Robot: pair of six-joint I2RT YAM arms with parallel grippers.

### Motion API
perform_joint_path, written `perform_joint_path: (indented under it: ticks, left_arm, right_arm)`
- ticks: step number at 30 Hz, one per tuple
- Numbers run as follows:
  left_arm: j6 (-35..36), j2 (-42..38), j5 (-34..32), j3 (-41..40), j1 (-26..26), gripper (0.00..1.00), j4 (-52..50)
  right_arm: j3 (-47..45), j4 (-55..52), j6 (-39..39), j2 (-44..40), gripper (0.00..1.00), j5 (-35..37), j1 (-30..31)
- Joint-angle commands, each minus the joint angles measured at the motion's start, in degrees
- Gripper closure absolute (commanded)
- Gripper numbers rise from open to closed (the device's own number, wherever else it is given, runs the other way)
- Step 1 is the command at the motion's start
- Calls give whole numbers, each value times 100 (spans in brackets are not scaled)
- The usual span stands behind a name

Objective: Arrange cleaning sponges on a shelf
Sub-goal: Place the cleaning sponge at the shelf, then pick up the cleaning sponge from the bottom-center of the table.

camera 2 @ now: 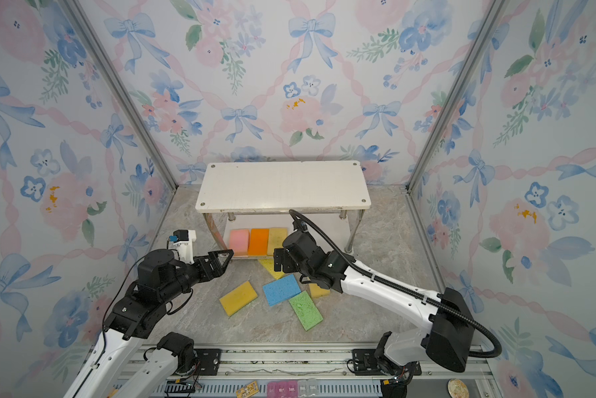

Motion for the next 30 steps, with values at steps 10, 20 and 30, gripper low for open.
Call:
perform_joint_path:
  ticks: [10,20,30]
  left_arm:
    - [-282,569,200,176,-38,2,50]
    - [-1013,1433,-105,-140,-1233,2,542]
    - [-1372,1780,-85,-541,-1566,2,1019]
  right_arm:
    - [-800,-593,-467,-758,3,-816,-500]
    - [-1598,-1506,-566,-1440,3,-2426,-1027]
    - [-1338,-2354,-699,-252,3,-2115,-198]
